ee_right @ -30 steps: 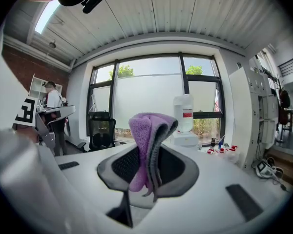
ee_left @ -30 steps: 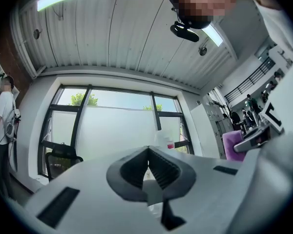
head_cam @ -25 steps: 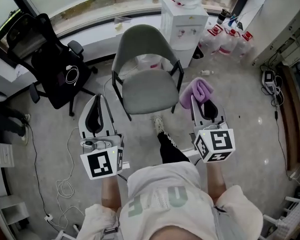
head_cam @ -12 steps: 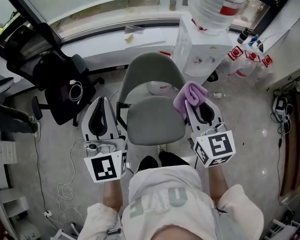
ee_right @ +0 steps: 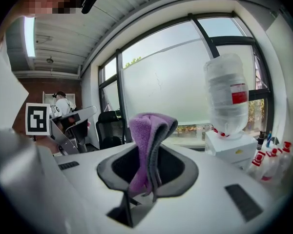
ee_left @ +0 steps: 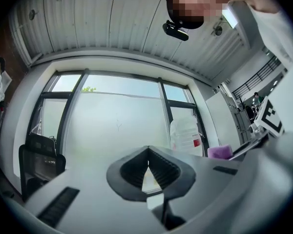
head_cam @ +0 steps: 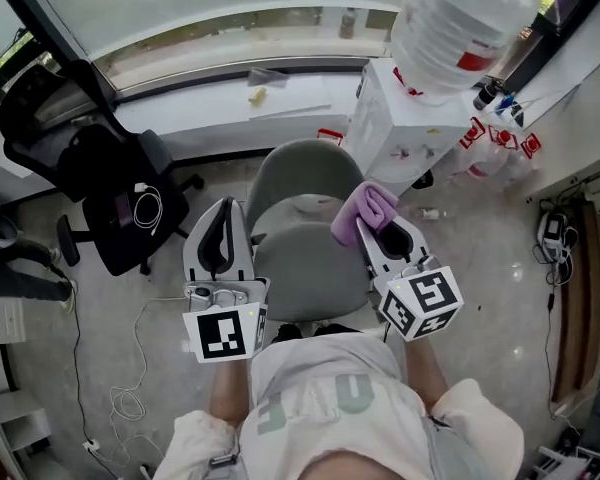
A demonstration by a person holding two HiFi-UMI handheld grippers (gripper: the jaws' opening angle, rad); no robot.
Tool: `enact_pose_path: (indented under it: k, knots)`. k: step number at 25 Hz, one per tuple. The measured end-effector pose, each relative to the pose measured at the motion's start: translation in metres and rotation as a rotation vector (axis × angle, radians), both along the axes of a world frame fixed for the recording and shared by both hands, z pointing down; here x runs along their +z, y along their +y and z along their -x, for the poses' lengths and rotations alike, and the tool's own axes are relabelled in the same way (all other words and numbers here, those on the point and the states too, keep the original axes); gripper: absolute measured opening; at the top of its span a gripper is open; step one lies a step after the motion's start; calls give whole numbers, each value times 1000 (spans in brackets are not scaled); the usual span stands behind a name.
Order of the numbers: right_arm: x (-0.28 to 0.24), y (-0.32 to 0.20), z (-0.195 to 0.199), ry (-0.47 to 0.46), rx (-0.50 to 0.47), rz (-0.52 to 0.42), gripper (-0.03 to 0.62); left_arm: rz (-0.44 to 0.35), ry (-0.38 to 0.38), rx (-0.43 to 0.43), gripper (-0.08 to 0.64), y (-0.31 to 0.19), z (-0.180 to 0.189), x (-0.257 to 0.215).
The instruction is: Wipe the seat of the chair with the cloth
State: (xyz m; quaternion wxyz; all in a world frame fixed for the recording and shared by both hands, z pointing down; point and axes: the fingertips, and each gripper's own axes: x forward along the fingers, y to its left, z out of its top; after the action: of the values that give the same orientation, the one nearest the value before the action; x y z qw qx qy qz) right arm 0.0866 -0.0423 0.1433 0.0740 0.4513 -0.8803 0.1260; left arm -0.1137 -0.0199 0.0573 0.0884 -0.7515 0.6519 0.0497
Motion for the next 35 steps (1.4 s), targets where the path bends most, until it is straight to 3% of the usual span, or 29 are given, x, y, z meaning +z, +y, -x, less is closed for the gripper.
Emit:
enact_pose_path:
  k: [8,14,17,22,26,30,35]
  knots:
    - [7,-30,29,-27,-39,24,93,11,1,13,12,-33,9,4]
    - [72,-76,75,-58,-127,109,92,42,-24,-16,12,-65,32,64]
    - [155,-89,99,-70,-181,235,92,110,2,-60,12,-66,45,132]
    - [335,-88,142,-89,-241,534,92,231,34,-129,12,-51,74,256]
    - [449,-72,168,-59,-270,714,92,294,43,-146,12,-34,83,327]
    - [521,-49,191,-34,-313,880,92,336,75,-168,12,-18,86,367]
    - [570,-21,223,-36,-365,1059,92,370,124,-176,12,-8,79,396]
